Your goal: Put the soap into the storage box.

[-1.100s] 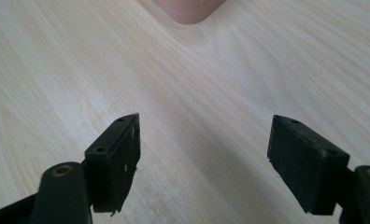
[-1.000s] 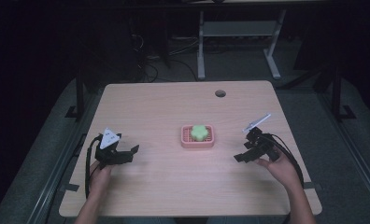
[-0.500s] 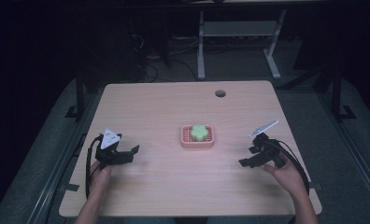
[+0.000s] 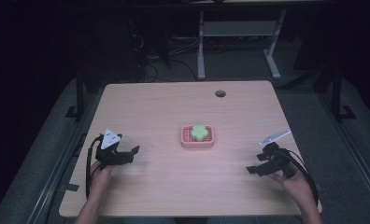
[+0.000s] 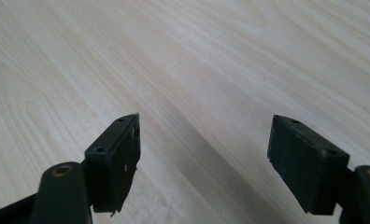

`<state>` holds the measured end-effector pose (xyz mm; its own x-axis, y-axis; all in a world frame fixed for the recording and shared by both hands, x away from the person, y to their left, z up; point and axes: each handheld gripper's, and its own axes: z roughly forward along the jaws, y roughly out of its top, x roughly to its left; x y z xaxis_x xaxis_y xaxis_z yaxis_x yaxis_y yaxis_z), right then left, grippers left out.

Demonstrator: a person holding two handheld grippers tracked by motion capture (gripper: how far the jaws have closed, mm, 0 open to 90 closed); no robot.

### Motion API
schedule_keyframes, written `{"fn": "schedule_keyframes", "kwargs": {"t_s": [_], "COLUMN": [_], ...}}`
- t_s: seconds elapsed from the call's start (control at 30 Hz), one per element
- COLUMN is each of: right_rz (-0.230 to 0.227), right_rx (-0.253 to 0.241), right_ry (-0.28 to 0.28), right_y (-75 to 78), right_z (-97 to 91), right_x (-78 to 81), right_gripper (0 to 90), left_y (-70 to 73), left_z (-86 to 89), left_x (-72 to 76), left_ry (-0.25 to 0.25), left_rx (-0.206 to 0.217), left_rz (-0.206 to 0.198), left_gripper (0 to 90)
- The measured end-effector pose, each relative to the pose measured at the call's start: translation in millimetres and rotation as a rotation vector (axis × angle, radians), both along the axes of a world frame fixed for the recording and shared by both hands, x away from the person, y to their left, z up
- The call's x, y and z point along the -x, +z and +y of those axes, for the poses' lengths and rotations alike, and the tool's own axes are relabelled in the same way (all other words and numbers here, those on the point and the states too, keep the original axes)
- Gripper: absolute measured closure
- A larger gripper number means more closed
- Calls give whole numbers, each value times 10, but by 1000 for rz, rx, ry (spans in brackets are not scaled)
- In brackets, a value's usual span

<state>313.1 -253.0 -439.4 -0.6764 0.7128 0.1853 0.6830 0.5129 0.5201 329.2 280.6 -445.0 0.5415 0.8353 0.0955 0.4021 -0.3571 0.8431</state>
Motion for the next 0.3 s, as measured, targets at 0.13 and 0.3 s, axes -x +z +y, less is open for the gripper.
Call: {"fn": "schedule_keyframes", "kwargs": {"t_s": [0.13, 0.3], "right_rz": [-14, -19], "right_rx": [-12, -16], "right_ry": [-11, -26], "right_y": [-41, -67], "right_z": [-57, -79], "right_x": [60, 135], "right_gripper": [251, 249], "left_y": [2, 3], "left_z": [-5, -12], "left_x": [3, 2], "left_ry": [-1, 0], "left_rx": [-2, 2], "left_rz": [3, -1], "left_gripper": [144, 144]}}
